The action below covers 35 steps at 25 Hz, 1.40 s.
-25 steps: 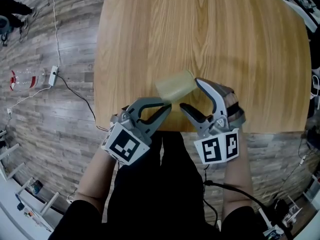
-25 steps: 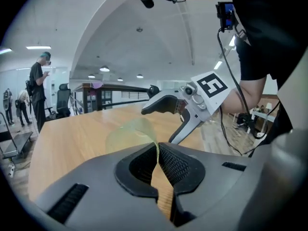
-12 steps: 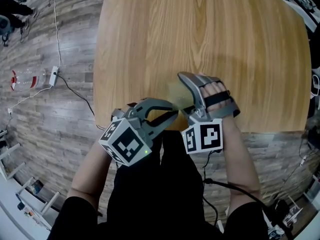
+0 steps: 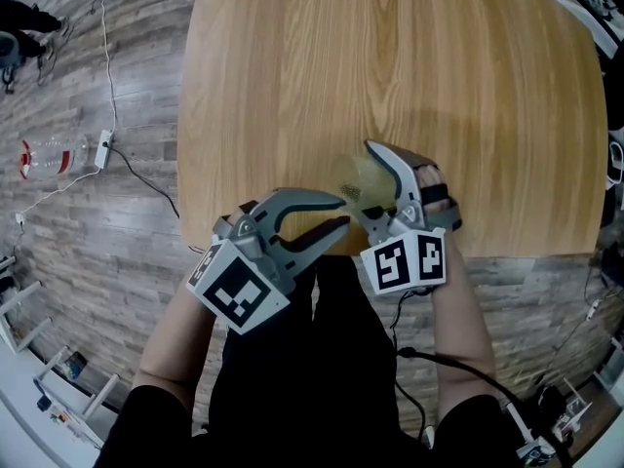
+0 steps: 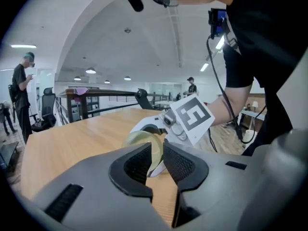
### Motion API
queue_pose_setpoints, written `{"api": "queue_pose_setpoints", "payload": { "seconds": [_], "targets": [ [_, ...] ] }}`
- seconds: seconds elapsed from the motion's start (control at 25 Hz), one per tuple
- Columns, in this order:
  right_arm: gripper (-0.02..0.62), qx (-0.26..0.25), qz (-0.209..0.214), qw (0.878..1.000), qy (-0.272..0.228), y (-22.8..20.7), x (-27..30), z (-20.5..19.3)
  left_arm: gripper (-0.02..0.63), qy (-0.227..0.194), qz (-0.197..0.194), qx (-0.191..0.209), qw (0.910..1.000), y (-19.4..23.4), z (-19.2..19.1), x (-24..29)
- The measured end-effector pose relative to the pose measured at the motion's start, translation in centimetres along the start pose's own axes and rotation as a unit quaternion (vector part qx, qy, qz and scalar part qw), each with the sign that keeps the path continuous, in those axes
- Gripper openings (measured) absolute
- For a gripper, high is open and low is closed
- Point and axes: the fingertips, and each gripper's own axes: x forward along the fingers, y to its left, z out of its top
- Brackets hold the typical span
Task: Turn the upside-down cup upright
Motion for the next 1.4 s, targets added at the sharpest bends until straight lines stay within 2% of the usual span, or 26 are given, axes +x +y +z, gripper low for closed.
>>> {"api": "queue_pose_setpoints", "payload": {
  "seconds": [0.08,0.16,0.24,0.32,0.36,0.48,0.52,0.56,0.6,0.64,0.76,0.88,1.04,1.2,1.4],
  "targets": [
    [0.336,0.071,0.002,0.996,-0.044,-0.7,-0.6,0.1,0.113,-0.028,0.03,0.014,0.9991,1.7,1.1,-0.9],
    [0.336,0.136,0.004,0.983,-0.122,-1.5,-1.4,1.4,0.133,-0.045,0.07,0.02,0.9963,4.0,1.0,-1.7],
    [0.336,0.185,0.008,0.964,-0.192,-1.9,-2.3,2.8,0.157,-0.048,0.102,-0.026,0.9933,5.9,-0.3,-2.2],
    [0.336,0.229,0.019,0.945,-0.232,-1.9,-2.9,3.6,0.178,-0.046,0.119,-0.095,0.9873,7.0,-1.8,-2.2],
    [0.336,0.243,0.027,0.938,-0.244,-1.7,-3.0,3.9,0.196,-0.048,0.12,-0.113,0.9851,7.3,-2.1,-2.0],
    [0.336,0.261,0.045,0.925,-0.271,-1.3,-3.1,4.6,0.207,-0.064,0.135,-0.123,0.9811,7.9,-2.4,-1.3],
    [0.336,0.263,0.049,0.923,-0.276,-1.1,-3.1,4.7,0.149,-0.07,0.152,-0.121,0.9783,8.2,-2.4,-1.2],
    [0.336,0.264,0.051,0.923,-0.277,-1.0,-3.0,4.8,0.057,-0.075,0.171,-0.119,0.9752,8.5,-2.3,-1.2],
    [0.336,0.265,0.052,0.922,-0.277,-0.9,-2.8,4.8,0.017,-0.077,0.183,-0.117,0.9731,8.6,-2.3,-1.1],
    [0.336,0.268,0.054,0.921,-0.277,-0.8,-2.6,4.8,0.009,-0.075,0.188,-0.113,0.9727,8.5,-2.4,-0.8],
    [0.336,0.27,0.057,0.921,-0.275,-0.5,-1.9,4.7,0.009,-0.068,0.187,-0.092,0.9756,8.1,-2.5,0.2],
    [0.337,0.26,0.059,0.929,-0.258,-0.2,-1.1,4.4,0.008,-0.068,0.192,-0.088,0.9751,8.0,-2.6,0.6],
    [0.337,0.249,0.057,0.942,-0.219,-0.1,-0.1,3.7,0.008,-0.058,0.201,-0.085,0.9742,8.3,-2.9,0.8],
    [0.336,0.24,0.076,0.955,-0.158,0.9,1.7,2.2,0.008,-0.04,0.205,-0.074,0.9752,8.7,-3.9,1.4],
    [0.336,0.238,0.101,0.957,-0.132,2.2,3.1,1.3,0.008,-0.017,0.194,-0.073,0.9782,8.8,-5.6,2.3]
  ]
}}
